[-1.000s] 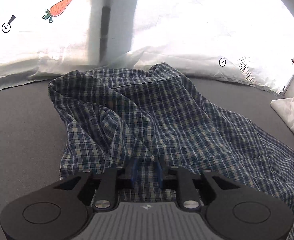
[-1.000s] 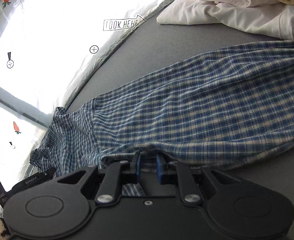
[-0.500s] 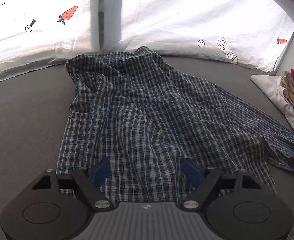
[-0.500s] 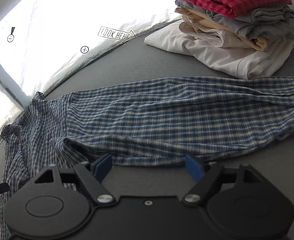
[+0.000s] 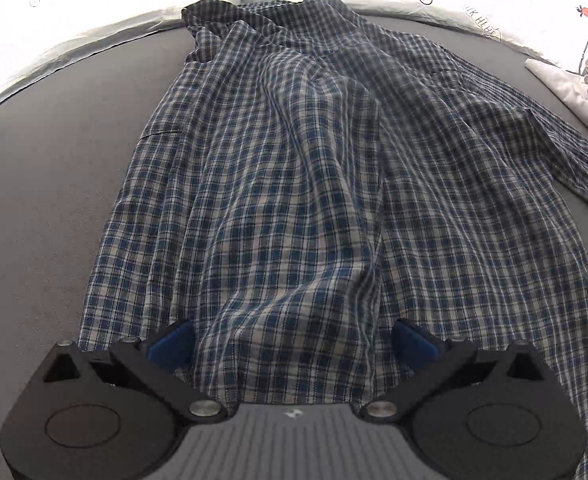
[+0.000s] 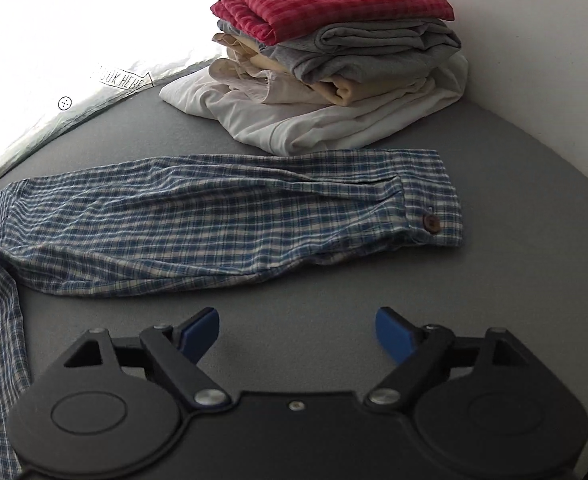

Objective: Fold clothes

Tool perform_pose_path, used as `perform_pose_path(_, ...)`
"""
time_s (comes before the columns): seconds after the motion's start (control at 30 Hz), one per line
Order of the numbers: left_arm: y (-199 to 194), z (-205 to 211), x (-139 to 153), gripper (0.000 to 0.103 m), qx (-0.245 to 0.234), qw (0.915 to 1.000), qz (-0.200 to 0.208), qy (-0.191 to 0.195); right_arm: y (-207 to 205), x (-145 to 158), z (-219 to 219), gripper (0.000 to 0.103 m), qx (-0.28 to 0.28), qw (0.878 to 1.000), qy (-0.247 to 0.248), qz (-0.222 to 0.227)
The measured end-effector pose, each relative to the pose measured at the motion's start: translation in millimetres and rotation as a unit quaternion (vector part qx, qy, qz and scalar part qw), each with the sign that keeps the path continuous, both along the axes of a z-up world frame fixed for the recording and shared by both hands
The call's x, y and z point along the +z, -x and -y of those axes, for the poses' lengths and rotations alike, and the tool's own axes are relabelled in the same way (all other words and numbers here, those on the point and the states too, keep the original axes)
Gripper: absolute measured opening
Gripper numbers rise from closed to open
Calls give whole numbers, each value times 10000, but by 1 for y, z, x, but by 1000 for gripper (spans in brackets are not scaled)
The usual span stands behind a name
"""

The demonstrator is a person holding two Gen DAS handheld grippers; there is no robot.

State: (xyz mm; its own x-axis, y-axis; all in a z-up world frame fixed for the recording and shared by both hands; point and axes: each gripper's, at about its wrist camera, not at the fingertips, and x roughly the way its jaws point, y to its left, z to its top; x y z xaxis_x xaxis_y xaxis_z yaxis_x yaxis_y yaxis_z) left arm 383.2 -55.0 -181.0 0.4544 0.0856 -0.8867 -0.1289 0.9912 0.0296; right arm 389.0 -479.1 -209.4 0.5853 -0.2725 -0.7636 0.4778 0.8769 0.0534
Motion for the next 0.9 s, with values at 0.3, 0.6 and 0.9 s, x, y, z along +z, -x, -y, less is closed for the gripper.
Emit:
perform_pose_path(0.3, -24, -1, -1, 103, 174, 9995, -246, 19, -23, -4, 60, 101, -1054, 9917, -571, 472)
perform_pose_path(0.6, -29, 1, -2, 103, 334, 9992, -216, 16, -49, 2, 54, 23, -978, 9946, -67, 353)
perform_pose_path(0.9, -31, 2, -3, 103, 355, 9992, -185, 23, -69, 31, -26, 20, 759, 9872, -1005, 978)
